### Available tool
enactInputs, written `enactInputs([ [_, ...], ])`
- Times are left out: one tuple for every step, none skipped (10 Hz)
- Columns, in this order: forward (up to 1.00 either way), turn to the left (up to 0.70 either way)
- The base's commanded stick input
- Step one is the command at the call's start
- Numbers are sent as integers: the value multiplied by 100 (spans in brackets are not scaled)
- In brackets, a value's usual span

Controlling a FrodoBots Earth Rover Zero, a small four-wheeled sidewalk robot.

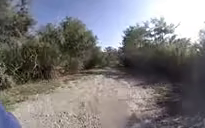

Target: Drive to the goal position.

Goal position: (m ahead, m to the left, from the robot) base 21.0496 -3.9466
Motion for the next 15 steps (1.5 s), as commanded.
enactInputs([
  [70, 0],
  [70, 0],
  [70, 0],
  [70, 0],
  [70, 0],
  [70, 0],
  [70, 0],
  [70, 0],
  [70, 0],
  [70, 0],
  [70, 0],
  [70, 0],
  [70, 0],
  [70, 0],
  [70, 0],
])
